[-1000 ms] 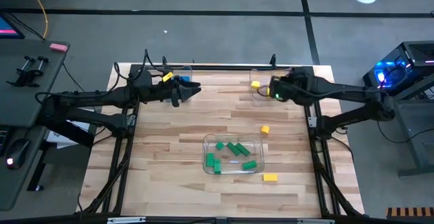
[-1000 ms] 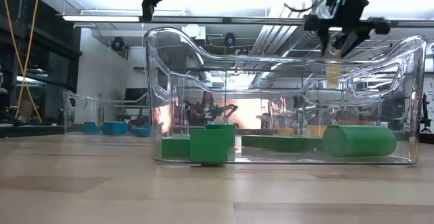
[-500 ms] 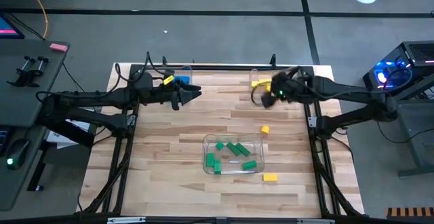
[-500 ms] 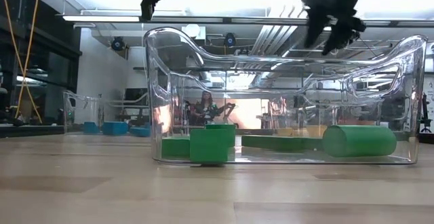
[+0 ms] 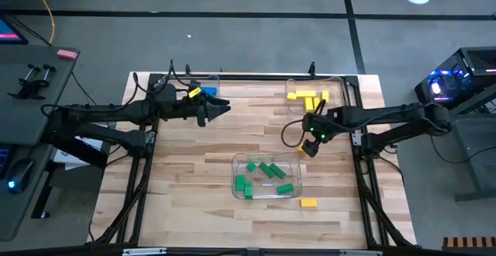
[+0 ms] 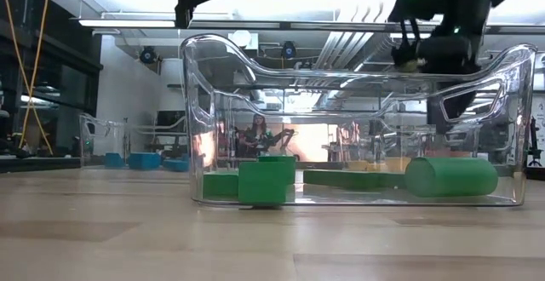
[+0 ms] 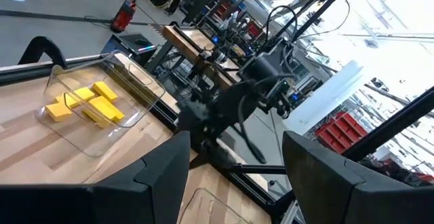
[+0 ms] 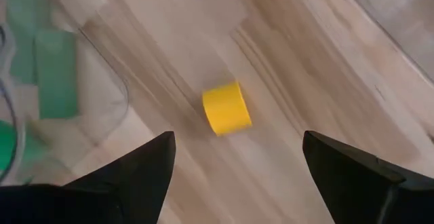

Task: Sort blocks
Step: Put the yellow block into the right transparent bin

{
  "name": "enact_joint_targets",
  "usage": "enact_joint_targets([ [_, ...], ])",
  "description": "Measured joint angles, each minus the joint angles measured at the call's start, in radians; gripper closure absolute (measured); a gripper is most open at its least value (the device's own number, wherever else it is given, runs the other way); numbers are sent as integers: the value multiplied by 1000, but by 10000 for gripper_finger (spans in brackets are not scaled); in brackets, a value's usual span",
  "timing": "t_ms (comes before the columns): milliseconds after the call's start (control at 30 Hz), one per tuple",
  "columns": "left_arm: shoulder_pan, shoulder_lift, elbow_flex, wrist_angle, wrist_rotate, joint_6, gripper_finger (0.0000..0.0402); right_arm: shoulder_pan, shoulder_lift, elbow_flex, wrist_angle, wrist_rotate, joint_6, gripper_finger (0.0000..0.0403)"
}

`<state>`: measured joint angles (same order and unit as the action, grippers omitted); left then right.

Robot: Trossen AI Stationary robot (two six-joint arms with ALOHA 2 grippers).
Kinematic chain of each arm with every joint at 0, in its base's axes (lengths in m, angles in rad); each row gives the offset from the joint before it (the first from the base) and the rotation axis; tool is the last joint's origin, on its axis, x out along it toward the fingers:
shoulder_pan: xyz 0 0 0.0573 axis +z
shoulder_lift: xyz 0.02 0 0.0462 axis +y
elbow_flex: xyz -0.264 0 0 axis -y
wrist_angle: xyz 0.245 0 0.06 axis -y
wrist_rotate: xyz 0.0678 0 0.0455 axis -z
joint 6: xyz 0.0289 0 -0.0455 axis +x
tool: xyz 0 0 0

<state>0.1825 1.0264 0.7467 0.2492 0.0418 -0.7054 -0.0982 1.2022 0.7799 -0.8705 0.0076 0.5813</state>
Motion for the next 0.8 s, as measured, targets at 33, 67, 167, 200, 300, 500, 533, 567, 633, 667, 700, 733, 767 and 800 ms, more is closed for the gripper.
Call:
enact_joint_targets([
  [33, 0, 0, 0, 1, 0, 0, 181, 0, 11, -13, 37, -3, -13, 82],
  [67, 0, 0, 0, 1, 0, 0, 181, 2, 24, -23, 62, -7, -25, 82],
  [167, 0, 0, 0, 1, 0, -17, 181, 14, 75, -36, 88, -8, -69, 84],
  [200, 0, 0, 0, 1, 0, -20, 181, 19, 92, -35, 90, -9, -90, 85],
  [300, 0, 0, 0, 2, 0, -24, 181, 40, 147, -36, 99, -5, -145, 91],
  [500, 0, 0, 0, 1, 0, -24, 181, 77, 244, -32, 187, -7, -223, 105],
  [533, 0, 0, 0, 1, 0, -24, 181, 80, 259, -31, 200, -5, -222, 108],
  [567, 0, 0, 0, 1, 0, -24, 181, 80, 272, -30, 210, -3, -221, 110],
  [633, 0, 0, 0, 1, 0, -24, 181, 80, 287, -29, 215, 18, -225, 117],
  [667, 0, 0, 0, -1, 0, -24, 181, 80, 295, -33, 207, 49, -224, 121],
  [700, 0, 0, 0, -3, 0, -24, 181, 79, 305, -39, 185, 66, -223, 127],
  [733, 0, 0, 0, -5, 0, -24, 181, 79, 308, -43, 179, 77, -220, 133],
  [767, 0, 0, 0, -8, 0, -24, 181, 80, 298, -37, 183, 101, -221, 140],
  [800, 0, 0, 0, -12, -1, -24, 181, 78, 295, -32, 185, 113, -221, 147],
])
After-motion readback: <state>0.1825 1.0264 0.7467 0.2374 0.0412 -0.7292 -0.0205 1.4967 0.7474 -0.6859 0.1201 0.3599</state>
